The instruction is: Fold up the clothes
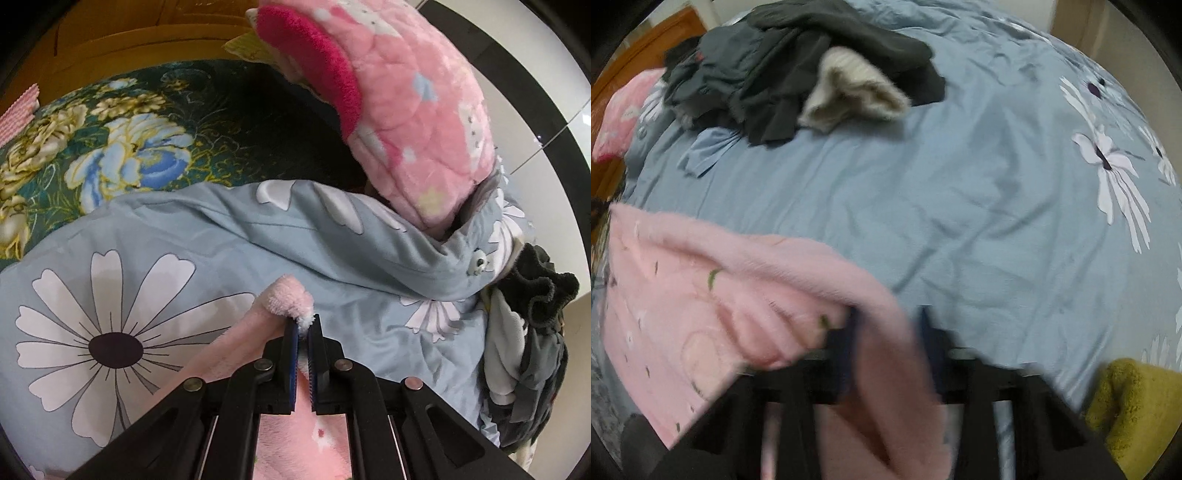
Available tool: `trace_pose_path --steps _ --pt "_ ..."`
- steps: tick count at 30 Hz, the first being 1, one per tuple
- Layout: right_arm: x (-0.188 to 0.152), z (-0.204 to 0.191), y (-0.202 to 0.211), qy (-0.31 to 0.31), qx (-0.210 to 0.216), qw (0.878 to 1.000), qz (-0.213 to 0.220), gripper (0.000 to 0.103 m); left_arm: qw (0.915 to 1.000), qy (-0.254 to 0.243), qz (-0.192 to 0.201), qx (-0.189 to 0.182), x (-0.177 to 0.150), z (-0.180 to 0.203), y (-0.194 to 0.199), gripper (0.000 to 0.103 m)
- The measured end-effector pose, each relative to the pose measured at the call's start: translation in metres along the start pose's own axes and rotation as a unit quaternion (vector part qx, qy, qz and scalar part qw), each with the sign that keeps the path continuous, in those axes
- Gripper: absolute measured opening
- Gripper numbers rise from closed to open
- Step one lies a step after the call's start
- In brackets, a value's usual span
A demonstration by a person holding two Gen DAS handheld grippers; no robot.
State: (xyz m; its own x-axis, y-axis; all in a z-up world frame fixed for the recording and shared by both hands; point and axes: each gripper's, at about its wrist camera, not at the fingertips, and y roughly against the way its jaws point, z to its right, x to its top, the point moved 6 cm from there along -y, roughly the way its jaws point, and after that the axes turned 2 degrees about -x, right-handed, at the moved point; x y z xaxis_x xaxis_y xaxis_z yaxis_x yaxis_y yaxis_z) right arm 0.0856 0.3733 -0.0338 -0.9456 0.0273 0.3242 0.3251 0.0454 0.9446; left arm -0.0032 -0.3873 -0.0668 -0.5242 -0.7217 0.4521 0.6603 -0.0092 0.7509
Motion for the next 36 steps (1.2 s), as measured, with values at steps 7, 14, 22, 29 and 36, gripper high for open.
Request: trace_pose_path --steps 7,14,22,29,36 --pt "0.021 0.025 0.101 -0.061 -0.04 0.987 0.144 0.003 0.9991 -0.022 0.031 -0.02 0.014 0.026 0.015 0.004" --pt "0.074 0.056 0.067 -0.083 -0.102 0.982 0.134 0.003 0.9982 -0.05 0.014 0.032 0.021 0.068 -0.033 0.004" --pt "0.105 0.072 0.018 -0.104 -0.14 0.98 0.098 0.003 0.9981 -0.03 -0.035 0.041 0.013 0.07 -0.075 0.007" --pt "0.104 0.058 0.014 -0.067 -0.135 0.985 0.086 0.013 0.9952 -0.081 -0.054 -0.01 0.001 0.066 -0.043 0.031" --pt "0.061 0.05 0.093 -0.08 -0.098 0.977 0.169 0.05 0.9983 0.013 -0.057 -0.006 -0.031 -0.017 -0.029 0.053"
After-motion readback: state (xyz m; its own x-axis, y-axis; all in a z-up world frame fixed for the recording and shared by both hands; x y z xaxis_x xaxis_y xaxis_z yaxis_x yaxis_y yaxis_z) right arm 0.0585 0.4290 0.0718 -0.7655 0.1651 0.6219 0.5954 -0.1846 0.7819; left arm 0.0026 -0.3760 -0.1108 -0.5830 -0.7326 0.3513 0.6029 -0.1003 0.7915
